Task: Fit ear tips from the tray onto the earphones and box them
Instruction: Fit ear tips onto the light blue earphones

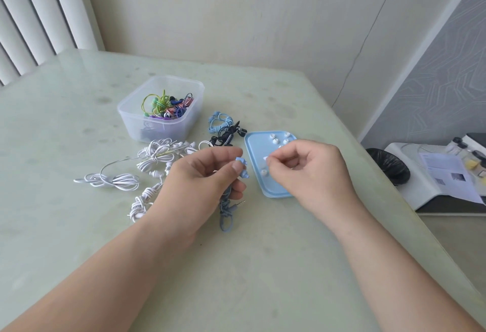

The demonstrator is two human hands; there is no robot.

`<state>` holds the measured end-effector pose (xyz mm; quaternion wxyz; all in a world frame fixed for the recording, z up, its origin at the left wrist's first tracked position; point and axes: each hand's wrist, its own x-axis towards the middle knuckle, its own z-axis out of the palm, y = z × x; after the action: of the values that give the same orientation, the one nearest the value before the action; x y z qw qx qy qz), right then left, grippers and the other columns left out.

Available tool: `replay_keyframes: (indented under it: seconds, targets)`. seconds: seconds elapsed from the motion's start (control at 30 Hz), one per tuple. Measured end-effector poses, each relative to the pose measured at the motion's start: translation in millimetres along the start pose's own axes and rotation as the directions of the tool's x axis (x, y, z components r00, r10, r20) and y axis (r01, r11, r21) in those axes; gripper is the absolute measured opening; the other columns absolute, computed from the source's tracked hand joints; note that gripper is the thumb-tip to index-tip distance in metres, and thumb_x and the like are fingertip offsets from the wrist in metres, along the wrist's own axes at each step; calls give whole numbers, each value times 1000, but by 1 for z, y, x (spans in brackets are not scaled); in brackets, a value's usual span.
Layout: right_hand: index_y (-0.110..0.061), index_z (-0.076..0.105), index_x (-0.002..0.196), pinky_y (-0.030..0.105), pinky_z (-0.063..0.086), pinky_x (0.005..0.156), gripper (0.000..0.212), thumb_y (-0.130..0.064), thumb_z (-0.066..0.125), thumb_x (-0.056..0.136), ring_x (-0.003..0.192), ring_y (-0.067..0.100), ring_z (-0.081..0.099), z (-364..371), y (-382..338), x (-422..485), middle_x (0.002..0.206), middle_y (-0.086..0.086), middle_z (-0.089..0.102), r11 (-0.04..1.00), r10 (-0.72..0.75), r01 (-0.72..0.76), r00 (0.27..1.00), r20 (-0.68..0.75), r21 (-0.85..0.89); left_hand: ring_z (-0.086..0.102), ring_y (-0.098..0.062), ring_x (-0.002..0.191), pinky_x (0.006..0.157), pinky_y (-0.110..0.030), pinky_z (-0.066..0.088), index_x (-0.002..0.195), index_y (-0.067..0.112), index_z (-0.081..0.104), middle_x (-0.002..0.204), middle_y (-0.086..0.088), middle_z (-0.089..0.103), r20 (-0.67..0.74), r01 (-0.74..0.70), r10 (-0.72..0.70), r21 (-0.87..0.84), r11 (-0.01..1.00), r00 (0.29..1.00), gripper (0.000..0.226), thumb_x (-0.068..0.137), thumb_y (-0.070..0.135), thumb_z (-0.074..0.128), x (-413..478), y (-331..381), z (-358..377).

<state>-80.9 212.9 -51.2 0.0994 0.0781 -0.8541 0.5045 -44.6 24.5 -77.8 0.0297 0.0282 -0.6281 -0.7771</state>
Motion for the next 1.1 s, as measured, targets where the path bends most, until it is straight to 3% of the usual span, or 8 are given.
replay_keyframes:
  seconds: [0.13, 0.27, 0.77, 1.1]
  targets:
    - [-3, 76, 89, 29, 57, 66, 4, -1, 77, 86, 64, 21, 67, 8, -11, -8, 77, 14, 75, 862, 171, -230, 971, 169, 451, 66, -19, 67, 67, -31, 57, 107, 11, 77, 93, -12, 76, 21, -1, 1, 9, 1000, 1000, 13, 95, 11, 72, 1, 0, 0]
    - [2, 74, 98, 27, 56, 66, 9, 0, 71, 90, 70, 19, 67, 12, -12, -8, 79, 12, 74, 733, 213, -341, 937, 277, 589, 65, -18, 68, 65, -30, 55, 107, 10, 76, 95, -13, 76, 26, -3, 4, -12, 1000, 1000, 13, 94, 11, 73, 0, 1, 0]
    - [-1, 71, 97, 23, 58, 64, 15, -7, 70, 84, 67, 15, 67, 17, -14, -11, 83, 10, 72, 523, 278, -539, 841, 465, 661, 62, -16, 66, 58, -27, 50, 103, 13, 77, 87, -8, 75, 17, -64, 63, 19, 998, 998, 10, 93, 12, 74, -1, 0, 0]
    - [1, 73, 99, 25, 57, 64, 13, -4, 69, 88, 67, 15, 67, 17, -14, -11, 86, 14, 71, 562, 268, -499, 865, 425, 660, 64, -15, 68, 61, -28, 52, 102, 17, 78, 96, -14, 75, 4, -87, 87, 68, 994, 996, 9, 95, 15, 73, -3, -1, 1]
